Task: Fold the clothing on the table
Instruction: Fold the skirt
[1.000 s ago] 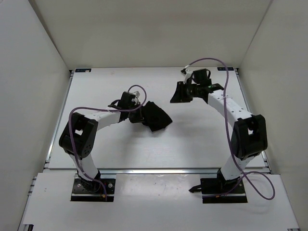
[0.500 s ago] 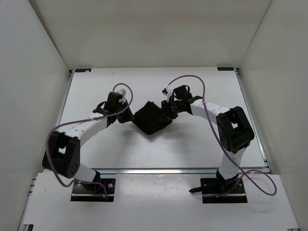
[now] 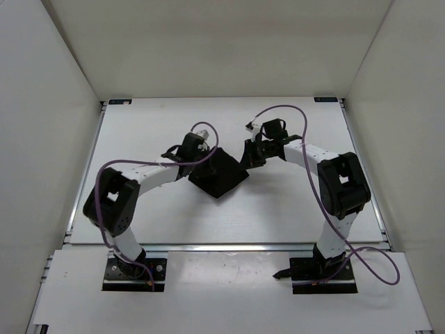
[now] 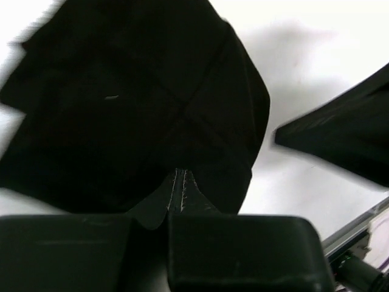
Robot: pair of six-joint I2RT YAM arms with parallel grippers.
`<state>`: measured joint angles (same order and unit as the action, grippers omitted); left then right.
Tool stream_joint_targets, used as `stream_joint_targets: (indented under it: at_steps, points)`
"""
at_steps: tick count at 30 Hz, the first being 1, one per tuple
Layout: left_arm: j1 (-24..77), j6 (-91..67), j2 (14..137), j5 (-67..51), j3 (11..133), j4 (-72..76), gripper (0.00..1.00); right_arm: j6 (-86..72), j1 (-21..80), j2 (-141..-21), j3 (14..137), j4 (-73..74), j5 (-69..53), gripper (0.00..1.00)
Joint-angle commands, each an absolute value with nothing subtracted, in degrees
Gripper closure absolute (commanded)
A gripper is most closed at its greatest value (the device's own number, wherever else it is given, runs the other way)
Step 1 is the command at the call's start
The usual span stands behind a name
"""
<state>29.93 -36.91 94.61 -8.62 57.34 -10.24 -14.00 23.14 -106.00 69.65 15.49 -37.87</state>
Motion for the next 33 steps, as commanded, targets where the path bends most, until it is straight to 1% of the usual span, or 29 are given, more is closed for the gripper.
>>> stream_joint_targets:
  at_steps: [1,4,6,8,9,10,11,12,13,14,15,18,19,20,21,24,26,28,31,33]
  points:
    - [32.60,-36.74,98.86,-8.44,60.90,-9.13,1.00,-11.87,19.70,-105.73,73.12,17.65,-36.57,1.00]
    - [33.04,-36.48,102.30,-7.91,61.08,-10.63,1.00,-11.51,17.85,-105.47,73.39,19.33,-36.04,1.00]
    - [32.70,-36.12,102.92,-8.26,60.64,-11.68,1.00,-11.78,16.88,-104.07,72.34,18.99,-36.47,0.97]
    - [32.26,-35.69,102.75,-8.61,59.42,-11.34,1.00,-12.39,15.74,-102.66,72.16,18.28,-36.21,0.89]
    - [32.08,-35.86,101.70,-9.14,59.24,-11.34,1.00,-12.57,14.86,-101.79,72.07,18.37,-36.30,0.80]
    - [31.65,-35.60,101.08,-9.40,59.15,-11.34,1.00,-12.57,14.07,-100.91,72.24,19.15,-35.95,0.76]
    - [31.29,-35.42,99.94,-9.58,60.02,-11.60,0.99,-12.39,13.37,-100.46,73.38,20.38,-35.77,0.69]
    - [30.51,-34.38,98.63,-10.62,61.07,-12.38,0.93,-11.52,12.75,-100.46,74.69,22.04,-35.68,0.63]
    - [30.15,-33.58,98.09,-12.29,61.87,-12.83,0.88,-11.17,11.96,-100.37,75.84,23.19,-35.07,0.60]
    - [29.36,-32.27,97.13,-13.52,63.96,-14.57,0.71,-10.38,11.26,-100.55,77.94,26.16,-32.63,0.54]
    - [29.01,-31.56,95.64,-13.88,66.51,-16.94,0.64,-9.68,11.60,-100.37,79.96,29.58,-31.39,0.52]
    - [28.39,-24.98,91.34,-8.37,72.40,-25.81,0.28,-6.52,10.81,-99.41,82.44,35.58,-22.62,0.48]
    - [28.21,-23.92,89.67,-4.87,73.90,-29.41,0.21,-6.50,10.38,-98.71,82.62,36.47,-21.37,0.47]
    - [28.13,-22.43,88.87,-1.44,75.13,-31.18,0.09,-5.89,10.02,-97.40,81.31,36.47,-19.70,0.46]
    - [27.86,-21.11,87.20,-0.54,75.84,-33.99,0.01,-5.71,9.93,-97.03,79.99,36.21,-19.25,0.44]
    - [26.29,-19.25,82.99,2.28,73.84,-38.84,0.01,-7.29,8.36,-91.95,74.73,33.93,-21.17,0.44]
    - [25.76,-18.81,78.25,1.32,69.80,-37.97,0.01,-8.52,7.74,-89.32,70.94,31.48,-22.75,0.44]
    - [25.40,-20.03,74.82,2.02,63.14,-36.57,0.02,-9.75,8.26,-86.93,66.64,29.11,-23.64,0.44]
    - [25.40,-21.79,70.24,1.67,57.50,-35.60,0.02,-10.81,10.81,-83.76,63.11,26.03,-23.47,0.40]
    - [25.31,-22.06,69.26,1.85,56.16,-36.12,0.01,-11.60,13.26,-82.88,62.93,24.70,-22.51,0.38]
